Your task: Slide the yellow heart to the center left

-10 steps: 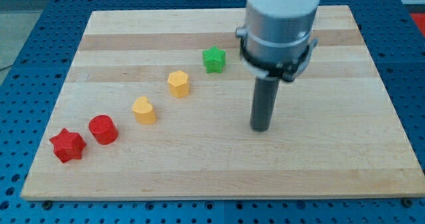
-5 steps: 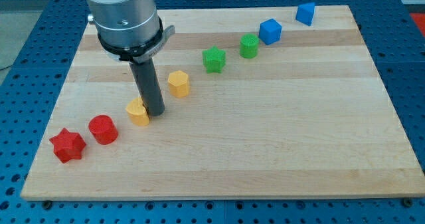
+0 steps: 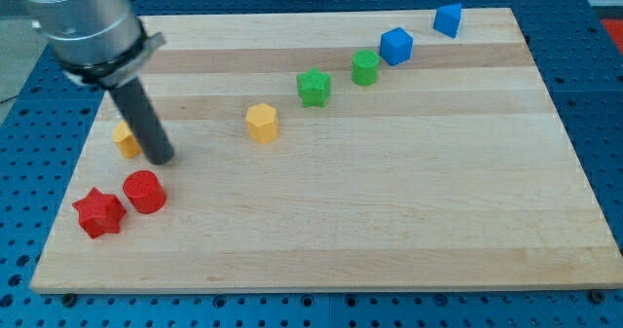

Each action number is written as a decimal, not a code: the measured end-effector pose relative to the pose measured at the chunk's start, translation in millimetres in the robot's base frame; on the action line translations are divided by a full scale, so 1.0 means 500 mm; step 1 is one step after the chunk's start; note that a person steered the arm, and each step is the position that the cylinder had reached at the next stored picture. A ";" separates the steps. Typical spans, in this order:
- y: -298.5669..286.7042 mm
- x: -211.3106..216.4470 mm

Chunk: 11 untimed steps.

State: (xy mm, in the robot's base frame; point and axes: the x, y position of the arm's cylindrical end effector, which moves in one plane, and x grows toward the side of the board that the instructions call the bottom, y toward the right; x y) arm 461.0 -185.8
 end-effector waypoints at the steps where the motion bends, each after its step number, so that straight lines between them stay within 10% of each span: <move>1: 0.001 -0.055; 5: -0.238 -0.190; 8: -0.178 0.050; 10: -0.118 -0.199; 11: -0.151 -0.153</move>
